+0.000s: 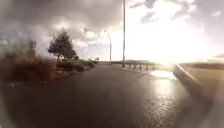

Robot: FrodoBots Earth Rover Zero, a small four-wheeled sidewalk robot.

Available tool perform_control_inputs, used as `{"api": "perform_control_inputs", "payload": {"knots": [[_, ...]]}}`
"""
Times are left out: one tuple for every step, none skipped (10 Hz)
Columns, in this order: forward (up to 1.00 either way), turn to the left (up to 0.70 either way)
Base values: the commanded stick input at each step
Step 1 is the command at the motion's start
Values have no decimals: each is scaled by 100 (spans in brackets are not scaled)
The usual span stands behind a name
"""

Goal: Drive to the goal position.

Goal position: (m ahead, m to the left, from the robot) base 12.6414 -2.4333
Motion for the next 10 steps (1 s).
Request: {"api": "perform_control_inputs", "payload": {"knots": [[70,0],[70,0],[70,0],[70,0],[70,0],[70,0],[70,0],[70,0],[70,0],[70,0]]}}
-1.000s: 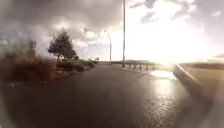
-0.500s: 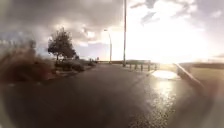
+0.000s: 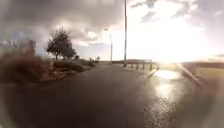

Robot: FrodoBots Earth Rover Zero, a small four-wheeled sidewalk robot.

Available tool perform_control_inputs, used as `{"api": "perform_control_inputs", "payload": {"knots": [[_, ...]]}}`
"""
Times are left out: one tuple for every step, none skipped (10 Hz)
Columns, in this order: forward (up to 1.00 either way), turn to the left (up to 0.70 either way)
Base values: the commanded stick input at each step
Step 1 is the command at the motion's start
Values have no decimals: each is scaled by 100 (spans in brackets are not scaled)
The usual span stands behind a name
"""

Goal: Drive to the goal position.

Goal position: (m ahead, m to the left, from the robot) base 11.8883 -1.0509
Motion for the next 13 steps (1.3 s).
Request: {"api": "perform_control_inputs", "payload": {"knots": [[70,0],[70,0],[70,0],[70,0],[70,0],[70,0],[70,0],[70,0],[70,0],[70,0],[70,0],[70,0],[70,0]]}}
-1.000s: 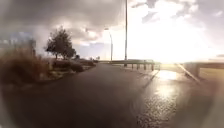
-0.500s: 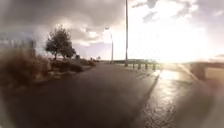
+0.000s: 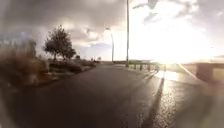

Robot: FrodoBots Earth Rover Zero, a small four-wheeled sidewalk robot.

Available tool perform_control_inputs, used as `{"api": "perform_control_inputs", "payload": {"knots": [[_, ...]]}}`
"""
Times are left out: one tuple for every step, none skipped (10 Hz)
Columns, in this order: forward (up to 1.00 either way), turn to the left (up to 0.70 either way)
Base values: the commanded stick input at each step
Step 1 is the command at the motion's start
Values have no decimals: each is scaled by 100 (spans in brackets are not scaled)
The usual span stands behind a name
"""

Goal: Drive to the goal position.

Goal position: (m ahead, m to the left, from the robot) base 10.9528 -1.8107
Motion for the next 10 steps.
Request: {"api": "perform_control_inputs", "payload": {"knots": [[70,0],[70,0],[70,0],[70,0],[70,0],[70,0],[70,0],[70,0],[70,0],[70,0]]}}
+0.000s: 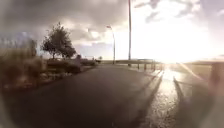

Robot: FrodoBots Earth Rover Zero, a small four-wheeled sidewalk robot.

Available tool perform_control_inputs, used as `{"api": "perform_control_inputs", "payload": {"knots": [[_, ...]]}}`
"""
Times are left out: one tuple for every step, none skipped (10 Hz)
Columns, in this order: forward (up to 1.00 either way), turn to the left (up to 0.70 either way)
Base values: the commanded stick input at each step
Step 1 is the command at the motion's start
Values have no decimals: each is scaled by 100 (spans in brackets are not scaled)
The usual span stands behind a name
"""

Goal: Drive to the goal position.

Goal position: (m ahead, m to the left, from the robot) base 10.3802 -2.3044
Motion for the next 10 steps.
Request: {"api": "perform_control_inputs", "payload": {"knots": [[70,0],[70,0],[70,0],[70,0],[70,0],[70,0],[70,0],[70,0],[70,0],[70,0]]}}
